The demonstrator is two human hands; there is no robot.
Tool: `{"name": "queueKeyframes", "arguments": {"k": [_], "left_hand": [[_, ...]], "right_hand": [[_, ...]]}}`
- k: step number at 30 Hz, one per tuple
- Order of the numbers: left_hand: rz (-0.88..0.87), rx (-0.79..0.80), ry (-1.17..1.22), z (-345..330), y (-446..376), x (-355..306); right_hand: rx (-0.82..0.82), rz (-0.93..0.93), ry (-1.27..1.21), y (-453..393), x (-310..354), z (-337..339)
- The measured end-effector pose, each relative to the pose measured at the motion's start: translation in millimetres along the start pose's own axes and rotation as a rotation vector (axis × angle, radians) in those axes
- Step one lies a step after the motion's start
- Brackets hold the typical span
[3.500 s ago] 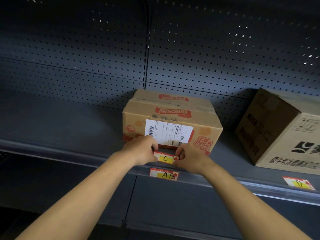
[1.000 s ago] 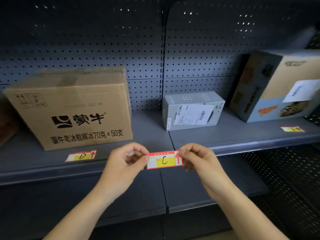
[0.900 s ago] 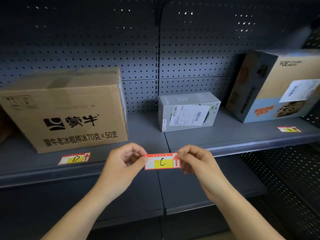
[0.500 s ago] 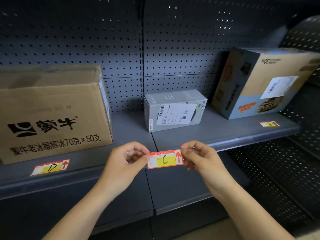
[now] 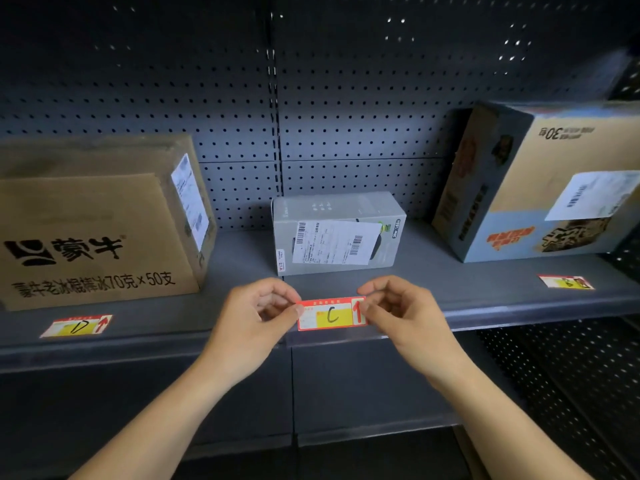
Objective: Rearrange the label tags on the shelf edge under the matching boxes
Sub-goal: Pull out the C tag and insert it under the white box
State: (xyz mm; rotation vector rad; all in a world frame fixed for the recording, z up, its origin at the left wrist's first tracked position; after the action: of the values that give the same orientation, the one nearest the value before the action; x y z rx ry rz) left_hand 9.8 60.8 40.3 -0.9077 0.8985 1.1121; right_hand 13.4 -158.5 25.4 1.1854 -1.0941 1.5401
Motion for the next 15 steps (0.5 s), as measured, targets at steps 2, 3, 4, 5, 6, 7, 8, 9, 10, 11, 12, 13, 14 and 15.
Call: {"name": "queueKeyframes", "arguments": {"k": [2, 3, 4, 5, 6, 7, 8, 9, 10, 11, 12, 13, 14, 15], "left_hand": [[0.009, -0.032, -0.017, -12.7, -5.6, -5.5], [0.01, -0.038, -0.027, -18.2, -8.0, -8.3], [0.009, -0.045, -0.037, -26.1, -10.9, -10.9], [0.009, -0.052, -0.045, -32.7, -12.8, -12.5], [0.012, -0.056, -0.052, -38.1, -14.5, -13.6], [0.021, -0.056, -0.06, -45.2, -15.5, -13.4], [0.024, -0.058, -0.069, -50.3, -15.9, -13.7], [0.022, -0.059, -0.078, -53.2, -15.7, -14.2], [0.023, -0.063, -0.083, -55.7, -15.9, -13.2], [0.024, -0.066, -0.083, -56.7, -16.5, -12.3], [0.024, -0.071, -0.082, -57.0, -17.3, -11.6], [0.025, -0.075, -0.084, -56.4, -18.4, -10.9], [0.025, -0.075, -0.091, -55.8, -19.8, -10.2], [0.024, -0.073, -0.099, -54.9, -21.4, -9.5]], "right_hand": [[0.033, 0.009, 0.003, -4.4, -4.3, 16.1], [0.044, 0.015, -0.002, -6.4, -5.7, 23.6], [0.056, 0.025, -0.005, -8.1, -7.4, 33.2], [0.066, 0.036, 0.0, -10.0, -8.8, 41.4], [0.074, 0.044, 0.007, -12.5, -10.2, 48.1], [0.081, 0.044, 0.011, -13.9, -13.8, 55.1], [0.079, 0.045, 0.011, -15.1, -16.7, 60.0], [0.077, 0.044, 0.008, -15.6, -19.7, 62.7], [0.079, 0.036, 0.004, -15.8, -23.9, 64.5], [0.082, 0.027, 0.002, -16.1, -27.0, 65.3], [0.087, 0.02, 0.001, -16.0, -28.8, 65.5], [0.095, 0.016, 0.0, -16.6, -29.8, 65.5], [0.101, 0.017, 0.003, -17.0, -29.8, 64.9], [0.104, 0.021, 0.013, -17.7, -29.0, 64.1]]}}
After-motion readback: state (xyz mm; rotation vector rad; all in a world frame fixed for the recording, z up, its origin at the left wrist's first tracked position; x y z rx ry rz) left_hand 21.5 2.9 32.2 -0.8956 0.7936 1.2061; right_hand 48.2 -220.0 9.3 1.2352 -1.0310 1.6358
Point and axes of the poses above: each hand's wrist, its own y-axis away from the middle knuckle, its own z-axis out of the back of the hand, x = y × z, the point moved 8 cm from there along -y, towards the middle knuckle, and after that the axes turned 9 degrees about x, right-handed, at the moved point
